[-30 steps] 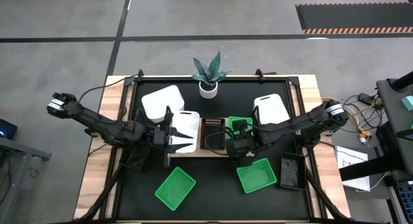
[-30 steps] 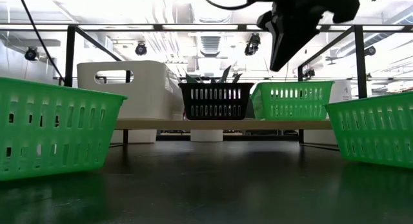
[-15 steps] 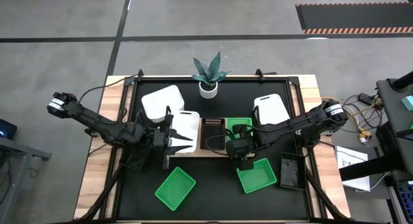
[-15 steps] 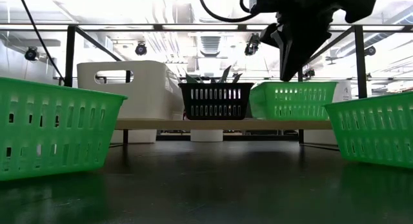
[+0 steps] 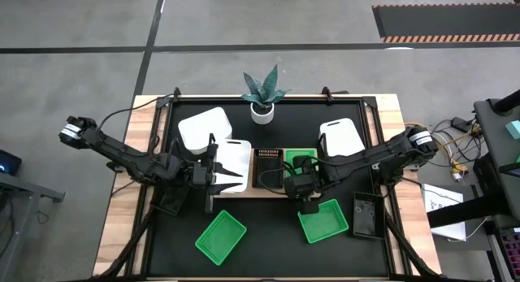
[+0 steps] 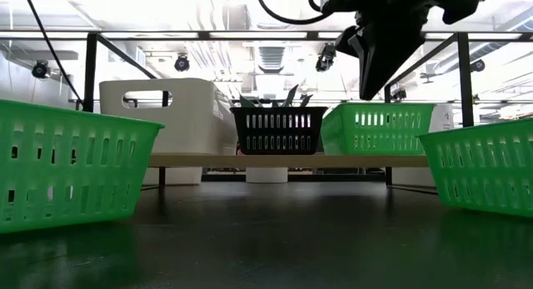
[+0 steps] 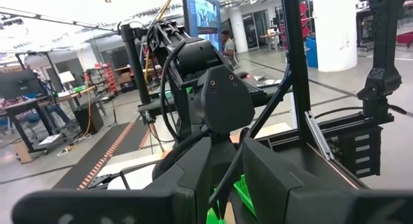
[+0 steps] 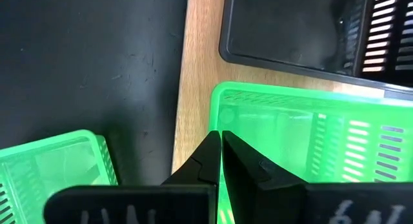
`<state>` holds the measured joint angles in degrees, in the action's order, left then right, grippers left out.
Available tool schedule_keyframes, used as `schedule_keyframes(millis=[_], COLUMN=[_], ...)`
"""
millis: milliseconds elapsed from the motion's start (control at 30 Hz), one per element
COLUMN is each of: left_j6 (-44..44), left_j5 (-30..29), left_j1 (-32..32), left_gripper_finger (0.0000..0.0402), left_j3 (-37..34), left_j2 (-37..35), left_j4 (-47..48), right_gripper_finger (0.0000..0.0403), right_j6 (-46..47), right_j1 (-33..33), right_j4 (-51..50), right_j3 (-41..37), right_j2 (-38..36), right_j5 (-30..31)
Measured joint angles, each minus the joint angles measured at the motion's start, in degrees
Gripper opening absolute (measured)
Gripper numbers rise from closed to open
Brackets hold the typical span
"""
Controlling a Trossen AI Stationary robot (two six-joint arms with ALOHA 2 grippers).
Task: Stack baskets on shelf by color
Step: Put the middle green bin on the shelf, then stack the left black bin on top of the other black bin on the shelf
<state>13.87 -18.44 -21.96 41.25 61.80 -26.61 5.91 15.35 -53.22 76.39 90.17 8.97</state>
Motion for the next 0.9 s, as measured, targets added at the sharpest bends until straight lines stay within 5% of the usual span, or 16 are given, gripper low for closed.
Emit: schedule_keyframes(millis=[300,567,900], left_j6=[0.02,0.02,0.04], left_j5=[-0.01,-0.02,-4.21], left_j1=[0.00,0.00,0.04], left_gripper_finger=[0.0073,0.0073,0.0073], left_j3=[-0.02,-0.26,-0.07], left_j2=[0.00,0.00,0.00], left_j4=[0.04,0.07,0.05], right_gripper_finger=[0.0009,0.0009,0.0009], right_j6=[-0.20,-1.46,-5.64], right_j1=[0.81,6.02,11.41], right_j4=[-2.21,-1.31,13.36], right_j3=[1.04,0.00,-7.21], right_j2=[-0.78,-6.20,-18.58], right_j5=[0.84,10.38,12.10])
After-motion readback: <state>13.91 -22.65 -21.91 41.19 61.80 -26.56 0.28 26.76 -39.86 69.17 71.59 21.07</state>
